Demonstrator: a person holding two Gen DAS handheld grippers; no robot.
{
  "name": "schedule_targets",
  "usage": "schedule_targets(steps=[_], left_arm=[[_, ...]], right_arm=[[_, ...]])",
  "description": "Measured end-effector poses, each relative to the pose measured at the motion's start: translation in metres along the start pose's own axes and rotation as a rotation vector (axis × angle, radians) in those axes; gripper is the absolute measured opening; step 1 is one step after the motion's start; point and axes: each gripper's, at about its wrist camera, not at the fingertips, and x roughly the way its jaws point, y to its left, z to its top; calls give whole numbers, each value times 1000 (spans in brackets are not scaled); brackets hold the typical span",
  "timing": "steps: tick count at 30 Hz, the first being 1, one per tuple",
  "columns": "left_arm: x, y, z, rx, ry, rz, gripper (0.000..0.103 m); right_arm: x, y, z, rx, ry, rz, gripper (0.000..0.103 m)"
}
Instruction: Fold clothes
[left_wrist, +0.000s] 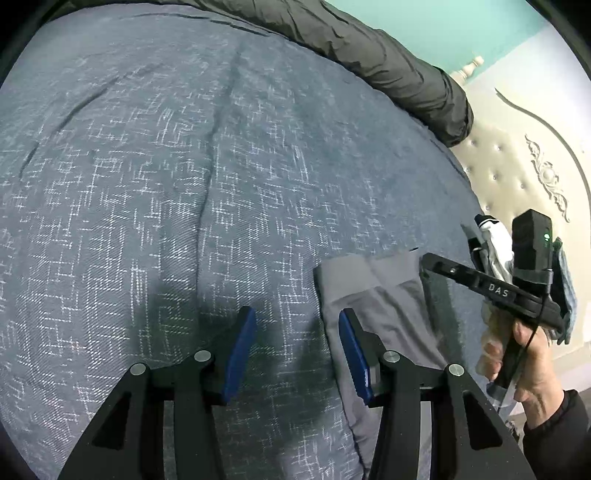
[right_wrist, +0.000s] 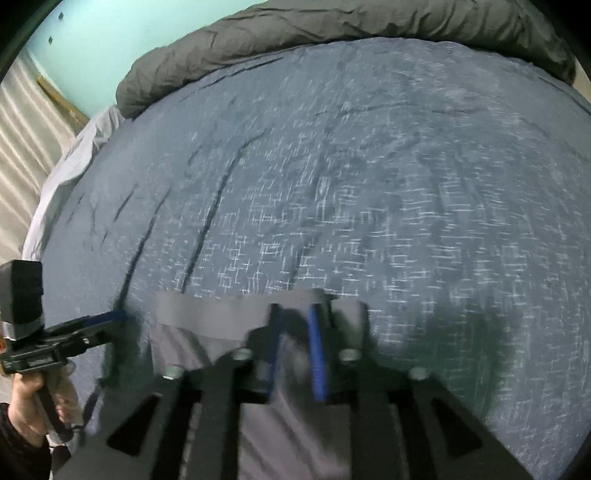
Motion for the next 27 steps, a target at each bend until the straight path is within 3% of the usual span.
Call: schedule_targets(steps=[5,8,19,22,24,27], left_arm=[[-1,3,-1,-6,2,1,51],[-1,4,-1,-2,1,0,51],[2,10,2,-10,5,-5,51],[2,9,2,-8,5,-6,51],[2,9,2,-7,5,-7,51],[2,8,3,-5,4,-8,51]], right_arm=[[16,2,-1,-9,33,-5,23],[11,3,-1,-22,-2,-16,1],[-12,-4,2,-34,-69,-7,0],[-3,-5,4,-5,-35,9,5],[4,-7,5,17,-5,23,22],[11,-2,5,-1,13,19,30]])
